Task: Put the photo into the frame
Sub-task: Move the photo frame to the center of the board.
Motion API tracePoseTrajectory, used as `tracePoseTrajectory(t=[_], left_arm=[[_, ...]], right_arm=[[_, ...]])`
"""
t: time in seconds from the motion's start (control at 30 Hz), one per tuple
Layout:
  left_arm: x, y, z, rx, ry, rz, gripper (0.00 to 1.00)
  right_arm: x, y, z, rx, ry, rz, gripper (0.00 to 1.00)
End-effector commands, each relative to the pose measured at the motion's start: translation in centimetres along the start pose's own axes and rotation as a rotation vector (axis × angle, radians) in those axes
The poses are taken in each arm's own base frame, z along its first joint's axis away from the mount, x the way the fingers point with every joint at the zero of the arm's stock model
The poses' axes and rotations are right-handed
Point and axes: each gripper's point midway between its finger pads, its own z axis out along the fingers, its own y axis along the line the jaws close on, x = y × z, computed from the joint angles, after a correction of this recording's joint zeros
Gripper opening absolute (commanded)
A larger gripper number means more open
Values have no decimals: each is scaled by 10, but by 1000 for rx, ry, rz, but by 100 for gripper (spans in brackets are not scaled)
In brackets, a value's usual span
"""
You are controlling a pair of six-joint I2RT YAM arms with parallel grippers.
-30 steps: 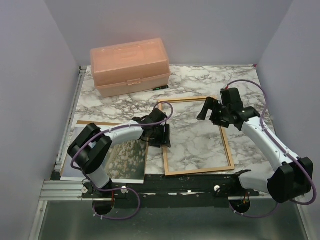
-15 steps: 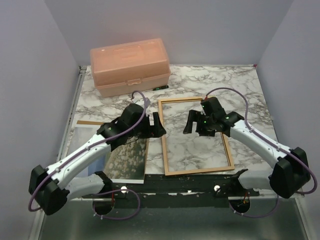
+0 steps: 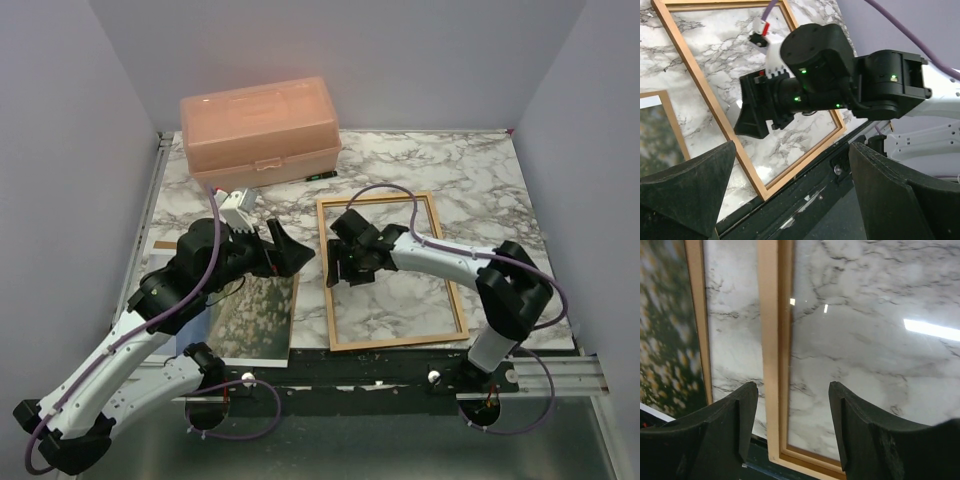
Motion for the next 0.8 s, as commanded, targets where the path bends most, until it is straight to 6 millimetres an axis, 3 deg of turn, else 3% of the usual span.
tracePoseTrajectory(t=[0.0,0.23,0.4,0.53,0.77], left_arm=[[0,5,-13,-26,4,-9,98],[2,5,-10,-21,26,-18,99],[8,20,-6,-98,53,-36,98],[7,28,-7,-143,58,-29,98],[19,43,0,-206,93,-55,98]], right_arm=[[-3,23,19,24,-25,-11,64],[9,31,45,103,-4,-21,57],[8,13,60,224,-5,-21,40],[-4,3,53,292,-61,-20,30],[-16,-12,50,384,-84,-39,26]])
